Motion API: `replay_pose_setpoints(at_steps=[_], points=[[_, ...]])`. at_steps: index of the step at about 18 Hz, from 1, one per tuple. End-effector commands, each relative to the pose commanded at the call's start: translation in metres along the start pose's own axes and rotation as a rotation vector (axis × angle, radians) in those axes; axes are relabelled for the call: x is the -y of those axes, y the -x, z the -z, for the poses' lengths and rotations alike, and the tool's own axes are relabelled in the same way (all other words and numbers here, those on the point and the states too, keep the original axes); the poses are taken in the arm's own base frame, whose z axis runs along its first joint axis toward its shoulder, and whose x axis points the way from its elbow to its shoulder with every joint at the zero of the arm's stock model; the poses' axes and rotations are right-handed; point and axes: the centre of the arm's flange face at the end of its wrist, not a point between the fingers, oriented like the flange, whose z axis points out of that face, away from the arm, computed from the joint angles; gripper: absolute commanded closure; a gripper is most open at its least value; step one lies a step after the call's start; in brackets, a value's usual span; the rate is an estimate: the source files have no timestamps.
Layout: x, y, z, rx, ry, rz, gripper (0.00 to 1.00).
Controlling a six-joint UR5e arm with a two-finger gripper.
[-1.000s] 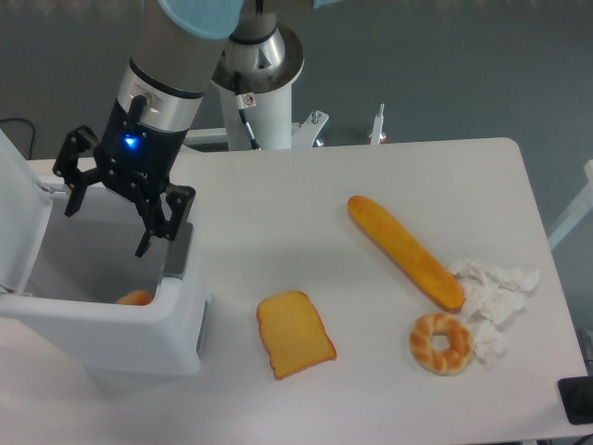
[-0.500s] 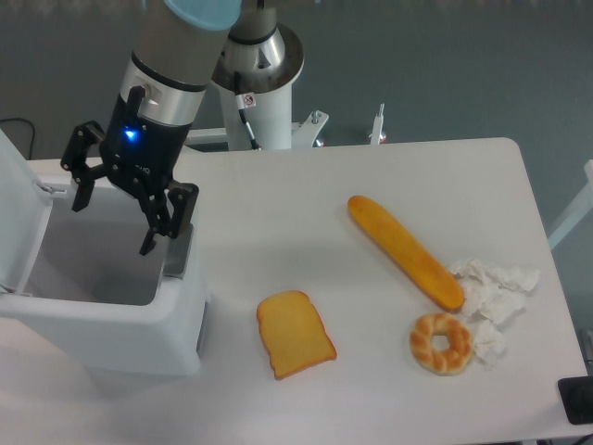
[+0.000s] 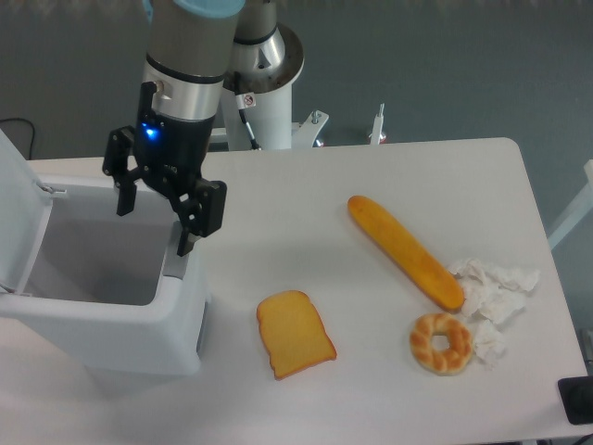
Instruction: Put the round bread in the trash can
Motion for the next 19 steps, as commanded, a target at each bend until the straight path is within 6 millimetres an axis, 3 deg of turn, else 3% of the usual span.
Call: replay_pose_setpoints(at_steps=[13, 19], points=[[-0.041, 0.027, 0.007, 0.139, 0.227, -0.157, 0.00], [-0.044, 0.032, 0.009, 0.148, 0.228, -0.147, 0.00]])
